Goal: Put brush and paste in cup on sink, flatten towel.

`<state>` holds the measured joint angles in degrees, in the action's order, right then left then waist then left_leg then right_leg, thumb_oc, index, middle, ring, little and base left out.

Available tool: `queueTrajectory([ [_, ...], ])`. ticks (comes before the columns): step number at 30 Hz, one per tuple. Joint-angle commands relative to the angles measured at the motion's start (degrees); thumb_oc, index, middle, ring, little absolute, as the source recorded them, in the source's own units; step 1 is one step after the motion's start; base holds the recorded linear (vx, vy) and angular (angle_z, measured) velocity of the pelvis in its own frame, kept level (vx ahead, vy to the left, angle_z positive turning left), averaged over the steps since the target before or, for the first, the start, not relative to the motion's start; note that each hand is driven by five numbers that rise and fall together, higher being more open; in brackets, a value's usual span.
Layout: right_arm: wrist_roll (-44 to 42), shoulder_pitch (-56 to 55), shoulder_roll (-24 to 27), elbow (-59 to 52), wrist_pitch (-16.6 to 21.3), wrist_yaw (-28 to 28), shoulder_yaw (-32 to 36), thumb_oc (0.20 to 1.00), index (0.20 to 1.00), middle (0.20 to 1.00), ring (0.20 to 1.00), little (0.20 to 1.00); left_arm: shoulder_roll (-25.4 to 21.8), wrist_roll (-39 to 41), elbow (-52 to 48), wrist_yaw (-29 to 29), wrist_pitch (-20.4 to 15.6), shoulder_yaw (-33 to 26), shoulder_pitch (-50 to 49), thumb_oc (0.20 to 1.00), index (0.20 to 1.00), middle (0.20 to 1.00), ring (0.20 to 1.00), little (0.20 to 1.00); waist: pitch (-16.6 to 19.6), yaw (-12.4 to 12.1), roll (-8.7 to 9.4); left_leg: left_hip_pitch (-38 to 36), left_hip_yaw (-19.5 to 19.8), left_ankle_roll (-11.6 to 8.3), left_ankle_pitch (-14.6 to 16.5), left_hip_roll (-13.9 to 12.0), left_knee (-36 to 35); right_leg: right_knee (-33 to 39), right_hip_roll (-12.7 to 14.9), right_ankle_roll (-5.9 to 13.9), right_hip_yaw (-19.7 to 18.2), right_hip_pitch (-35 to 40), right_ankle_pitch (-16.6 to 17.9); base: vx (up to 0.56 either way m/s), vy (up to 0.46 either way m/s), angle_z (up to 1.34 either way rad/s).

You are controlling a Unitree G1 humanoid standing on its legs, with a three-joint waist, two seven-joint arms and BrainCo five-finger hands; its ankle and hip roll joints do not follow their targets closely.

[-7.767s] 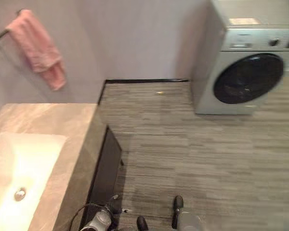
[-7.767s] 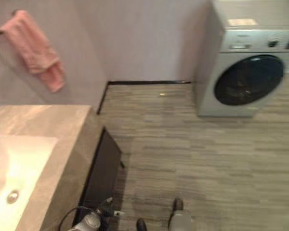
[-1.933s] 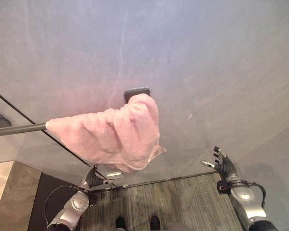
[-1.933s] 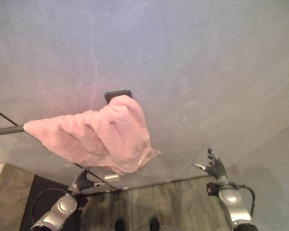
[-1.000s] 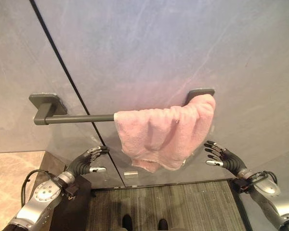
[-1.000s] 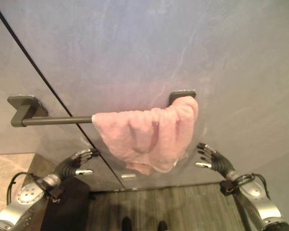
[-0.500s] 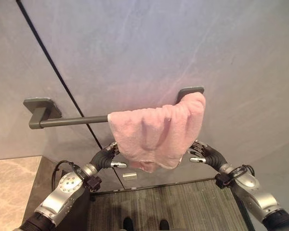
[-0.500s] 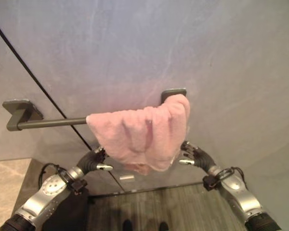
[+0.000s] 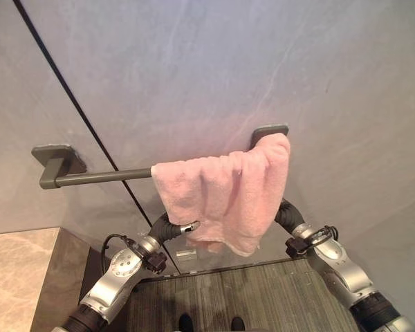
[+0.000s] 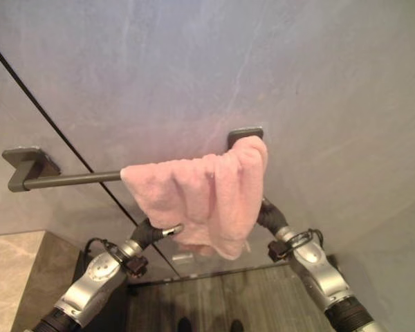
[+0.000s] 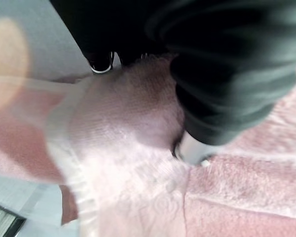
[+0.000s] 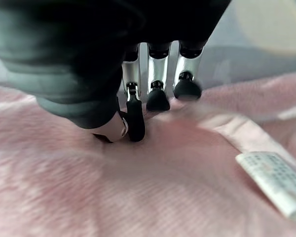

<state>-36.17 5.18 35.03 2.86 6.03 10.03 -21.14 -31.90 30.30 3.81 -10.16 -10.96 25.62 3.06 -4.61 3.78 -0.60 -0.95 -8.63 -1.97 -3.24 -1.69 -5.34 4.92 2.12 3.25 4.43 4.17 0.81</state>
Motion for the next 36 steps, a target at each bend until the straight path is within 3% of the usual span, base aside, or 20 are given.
queueTrajectory([
  [1,-3.04,-1.5,-0.32,-9.86,4.56,2.93,4.21,0.2,0.2,0.2,0.2,0.2,-5.82,0.52,-8.1,-1.12,-3.76,-5.92,-0.87,0.2,0.2,0.2,0.2,0.2,2.1,-1.73,3.99,-3.2,-0.89,-3.77,1.64,-4.12,0.34,0.08,9.87,9.21,-1.02,-2.34,5.6,0.0,0.0,0.0],
  [6,-6.41,-5.46,3.42,-18.06,5.33,7.2,5.95,0.2,0.2,0.2,0.2,0.2,-10.56,0.69,-18.34,-2.85,-5.53,-12.9,-6.92,0.2,0.2,0.2,0.2,0.2,2.01,-2.25,4.36,-2.57,-0.18,-4.16,1.46,-4.18,0.34,0.08,10.06,9.28,-0.25,-2.41,5.44,0.0,-0.002,0.01],
  [8,-7.28,-5.98,4.05,-21.19,6.16,7.98,5.57,0.2,0.2,0.2,0.2,0.2,-9.21,-2.48,-21.33,-0.02,-8.42,-16.07,-8.88,0.2,0.2,0.2,0.2,0.2,1.8,-2.73,4.68,-2.19,0.33,-4.34,1.31,-4.2,0.34,0.08,10.11,9.25,0.26,-2.33,5.28,-0.01,-0.008,0.02],
  [14,-9.65,-4.0,6.68,-27.67,5.97,9.35,3.06,0.2,0.2,0.2,0.2,0.2,-10.84,-2.54,-27.43,0.34,-9.54,-21.63,-15.97,0.2,0.2,0.2,0.2,0.2,1.29,-4.44,4.98,-1.1,1.44,-4.59,1.02,-3.98,0.34,0.08,10.6,9.37,1.71,-2.31,5.33,-0.02,0.002,0.11],
  [20,-11.45,0.94,7.56,-29.47,4.82,9.57,-2.66,0.2,0.2,0.2,0.2,0.2,-11.13,-0.06,-25.97,0.56,-8.58,-20.63,-17.33,0.2,0.2,0.2,0.2,0.2,0.39,-5.76,5.19,0.12,2.61,-4.77,0.49,-3.72,0.34,0.08,10.91,9.24,2.97,-2.42,5.52,-0.03,0.01,0.14],
  [26,-10.43,1.38,7.1,-28.04,4.36,8.87,-3.72,0.2,0.2,0.2,0.2,0.2,-10.92,-1.12,-22.9,0.71,-8.4,-19.09,-17.27,0.2,0.2,0.2,0.2,0.2,0.09,-6.06,5.19,0.41,3.03,-4.75,0.33,-3.69,0.34,0.08,10.95,9.18,3.44,-2.34,5.59,-0.01,0.003,0.08],
  [30,-6.08,-1.9,3.31,-23.22,3.71,5.93,-2.61,0.2,0.2,0.2,0.2,0.2,-9.4,-4.5,-13.19,1.49,-6.63,-12.55,-14.04,0.2,0.2,0.2,0.2,0.2,-0.33,-5.53,5.48,1.06,4.04,-4.72,0.14,-3.75,0.34,-0.41,10.93,9.12,4.74,-2.23,5.63,0.0,0.003,0.12],
  [36,-11.21,-4.39,-5.21,-9.36,1.21,4.81,-5.47,0.2,0.2,0.2,0.2,0.2,-6.79,-9.16,-4.05,2.45,-6.0,-8.18,-11.02,0.2,0.2,0.2,0.2,0.2,-0.15,-5.55,5.38,1.1,4.39,-4.47,0.14,-3.79,0.34,-0.66,10.98,8.94,5.05,-1.93,5.42,0.01,0.009,0.06],
])
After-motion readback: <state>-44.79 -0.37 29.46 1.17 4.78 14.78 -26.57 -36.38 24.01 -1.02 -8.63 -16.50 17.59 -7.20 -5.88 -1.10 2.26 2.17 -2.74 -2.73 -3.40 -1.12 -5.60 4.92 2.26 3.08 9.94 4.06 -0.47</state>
